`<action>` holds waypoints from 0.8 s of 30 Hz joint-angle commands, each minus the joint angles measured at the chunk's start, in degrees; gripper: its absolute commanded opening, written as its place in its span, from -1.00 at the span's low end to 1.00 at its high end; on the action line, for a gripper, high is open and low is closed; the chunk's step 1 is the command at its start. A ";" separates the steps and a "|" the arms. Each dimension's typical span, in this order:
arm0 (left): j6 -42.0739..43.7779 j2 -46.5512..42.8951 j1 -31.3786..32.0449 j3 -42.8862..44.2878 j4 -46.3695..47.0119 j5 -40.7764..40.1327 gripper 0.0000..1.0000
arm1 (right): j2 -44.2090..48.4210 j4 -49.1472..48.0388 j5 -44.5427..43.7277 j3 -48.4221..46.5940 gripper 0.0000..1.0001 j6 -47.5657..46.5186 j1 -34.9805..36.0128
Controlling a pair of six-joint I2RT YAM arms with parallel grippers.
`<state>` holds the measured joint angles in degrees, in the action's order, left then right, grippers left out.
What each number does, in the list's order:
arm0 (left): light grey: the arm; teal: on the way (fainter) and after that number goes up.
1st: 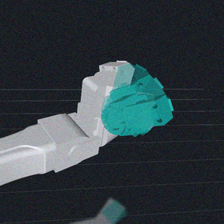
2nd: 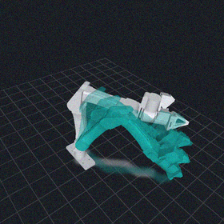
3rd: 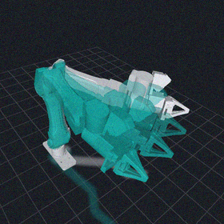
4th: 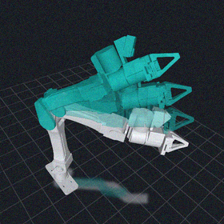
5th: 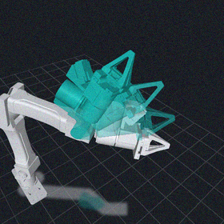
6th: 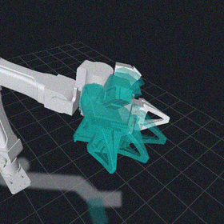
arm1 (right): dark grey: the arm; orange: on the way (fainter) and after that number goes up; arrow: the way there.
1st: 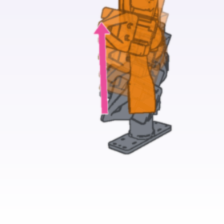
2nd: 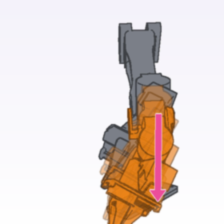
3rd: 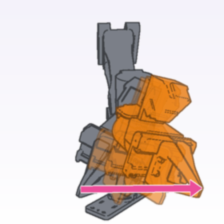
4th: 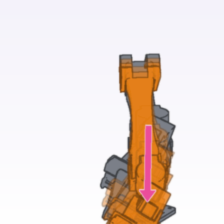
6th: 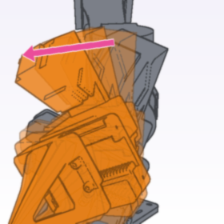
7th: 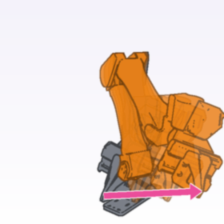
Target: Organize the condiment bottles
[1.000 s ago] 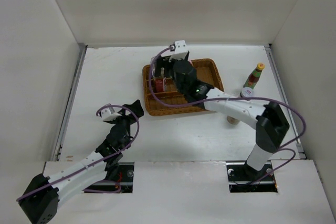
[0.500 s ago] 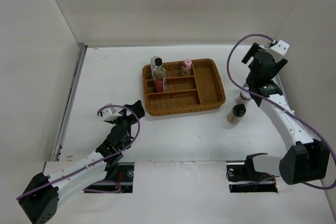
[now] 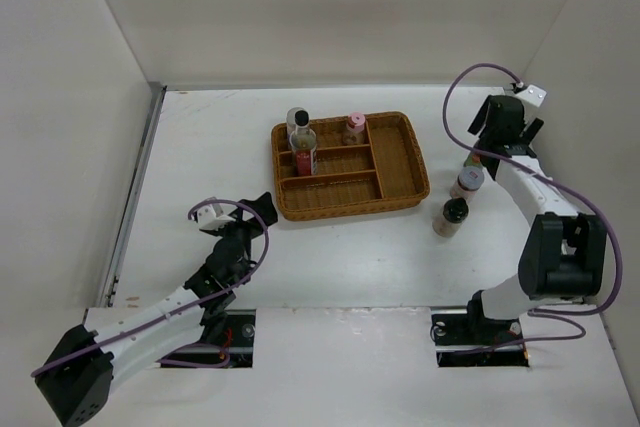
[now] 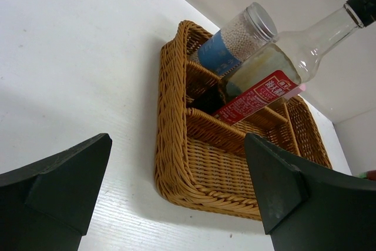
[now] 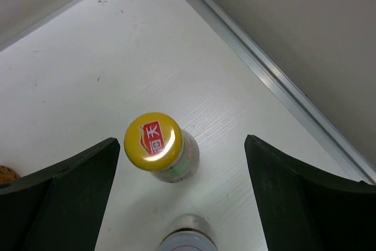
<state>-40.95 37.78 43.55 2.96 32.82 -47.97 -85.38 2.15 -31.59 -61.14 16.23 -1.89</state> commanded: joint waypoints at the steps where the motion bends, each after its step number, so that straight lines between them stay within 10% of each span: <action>1: -0.62 0.45 0.17 -1.56 3.13 0.24 1.00 | -0.92 -4.51 2.85 -3.54 0.79 0.30 -0.26; 13: -0.62 0.63 0.26 -1.29 3.66 0.77 1.00 | -2.87 -8.91 -3.11 -4.86 -0.24 -2.33 0.96; 24: -0.71 1.77 0.17 -1.12 3.66 1.30 1.00 | 11.73 -15.69 -5.94 -5.48 -0.39 -7.71 11.50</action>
<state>-40.97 39.16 43.57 2.96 34.11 -47.31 -79.18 -2.66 -35.83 -62.85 9.76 5.85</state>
